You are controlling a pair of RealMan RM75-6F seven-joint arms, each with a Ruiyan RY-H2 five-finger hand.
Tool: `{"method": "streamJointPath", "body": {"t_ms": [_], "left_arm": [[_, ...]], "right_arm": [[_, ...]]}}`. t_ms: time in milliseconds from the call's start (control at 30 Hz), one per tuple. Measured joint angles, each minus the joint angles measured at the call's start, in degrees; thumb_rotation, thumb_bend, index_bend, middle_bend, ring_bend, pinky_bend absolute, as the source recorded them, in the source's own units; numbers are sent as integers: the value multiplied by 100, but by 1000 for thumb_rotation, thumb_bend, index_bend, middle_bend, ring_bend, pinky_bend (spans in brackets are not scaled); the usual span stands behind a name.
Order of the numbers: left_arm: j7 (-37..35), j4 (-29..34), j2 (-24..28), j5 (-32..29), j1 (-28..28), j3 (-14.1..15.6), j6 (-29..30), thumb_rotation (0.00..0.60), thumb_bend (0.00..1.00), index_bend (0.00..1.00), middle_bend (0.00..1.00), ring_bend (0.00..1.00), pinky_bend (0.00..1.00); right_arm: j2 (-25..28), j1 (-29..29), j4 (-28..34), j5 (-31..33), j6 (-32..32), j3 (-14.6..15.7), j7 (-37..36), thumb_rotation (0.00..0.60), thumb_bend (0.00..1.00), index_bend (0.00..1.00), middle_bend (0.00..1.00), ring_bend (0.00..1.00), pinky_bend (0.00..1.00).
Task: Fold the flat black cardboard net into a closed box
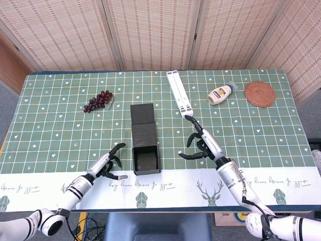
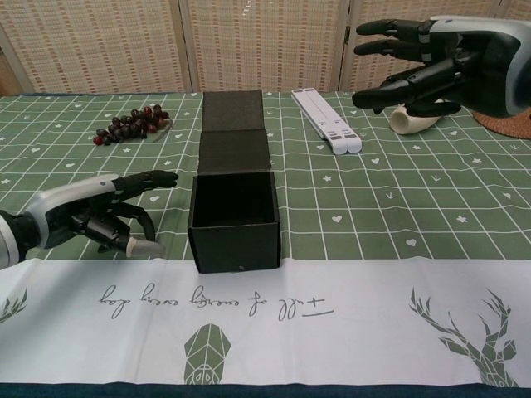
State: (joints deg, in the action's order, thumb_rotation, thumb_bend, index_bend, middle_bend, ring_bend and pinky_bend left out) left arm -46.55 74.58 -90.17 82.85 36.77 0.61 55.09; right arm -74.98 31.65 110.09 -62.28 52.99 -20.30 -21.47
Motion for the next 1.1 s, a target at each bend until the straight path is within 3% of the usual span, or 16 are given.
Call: {"method": "streamJointPath", "body": {"t_ms": [733, 1100], "left_arm": [[-158, -433, -643, -43, 128, -373, -267, 600, 95, 0, 0, 474, 812], [-261, -678, -990, -48, 31, -499, 1, 600, 95, 37, 17, 528, 812]], "right_arm": [[83, -59, -223, -191, 60, 107, -419, 600, 18, 0, 0, 562, 1000], [81, -73, -345, -154, 68, 120, -567, 600, 25, 0, 0, 562, 1000]]}}
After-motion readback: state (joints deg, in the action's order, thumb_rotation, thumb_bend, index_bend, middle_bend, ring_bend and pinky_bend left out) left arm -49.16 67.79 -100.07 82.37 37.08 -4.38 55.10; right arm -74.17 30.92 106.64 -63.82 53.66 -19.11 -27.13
